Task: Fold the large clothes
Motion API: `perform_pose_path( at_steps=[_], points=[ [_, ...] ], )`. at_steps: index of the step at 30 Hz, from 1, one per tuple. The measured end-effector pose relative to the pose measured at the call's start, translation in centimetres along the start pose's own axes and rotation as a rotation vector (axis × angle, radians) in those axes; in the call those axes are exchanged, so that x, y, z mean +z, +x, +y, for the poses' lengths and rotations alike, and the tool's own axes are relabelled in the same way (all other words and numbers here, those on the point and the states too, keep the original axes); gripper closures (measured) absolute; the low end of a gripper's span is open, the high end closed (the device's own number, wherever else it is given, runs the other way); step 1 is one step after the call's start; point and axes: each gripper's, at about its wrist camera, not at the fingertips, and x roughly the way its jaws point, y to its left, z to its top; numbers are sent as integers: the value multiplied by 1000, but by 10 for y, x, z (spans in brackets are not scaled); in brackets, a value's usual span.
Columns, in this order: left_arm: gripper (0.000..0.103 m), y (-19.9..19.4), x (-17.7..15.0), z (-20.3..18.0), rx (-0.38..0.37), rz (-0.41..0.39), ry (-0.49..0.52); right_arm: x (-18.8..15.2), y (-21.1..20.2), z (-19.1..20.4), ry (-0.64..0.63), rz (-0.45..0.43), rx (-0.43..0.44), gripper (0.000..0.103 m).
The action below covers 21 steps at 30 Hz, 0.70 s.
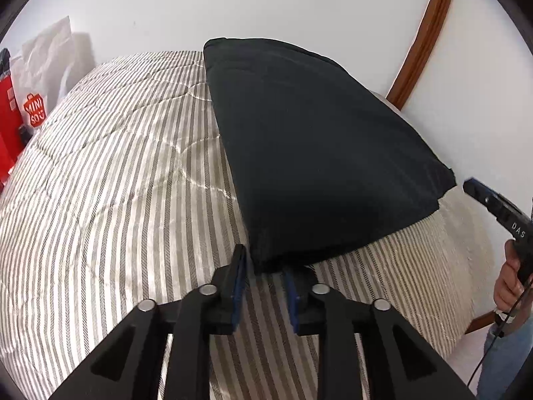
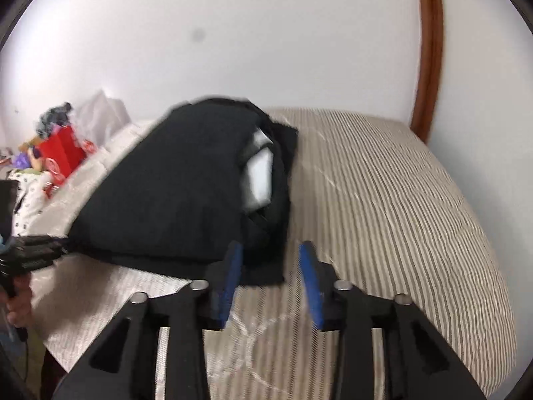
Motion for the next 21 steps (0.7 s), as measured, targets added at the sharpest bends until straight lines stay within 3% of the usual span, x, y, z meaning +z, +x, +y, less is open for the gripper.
perform_pose_path(
  at_steps=[5, 8, 9, 12, 13, 18, 21],
  points=[
    [77, -9, -7, -3, 7, -13, 22, 14, 14, 20, -16, -24, 35, 64],
    [77, -16, -10, -3, -3, -29, 23, 20, 34, 17, 61, -3, 23, 64],
    [77, -20, -10, -3, -3, -39, 26, 20, 38, 16, 79, 0, 19, 67],
    [77, -30, -10, -3, 3, -72, 34, 21, 53, 17, 87, 49, 17, 100],
    [77, -32, -8, -3, -3, -85, 31, 18, 55, 19, 76, 60, 13, 102],
    [77, -39, 2, 0, -12, -133, 15, 8, 32, 19, 73, -35, 48, 102],
    [77, -33, 7, 1, -2, -127, 9, 2, 33, 20, 74, -19, 50, 102]
  ],
)
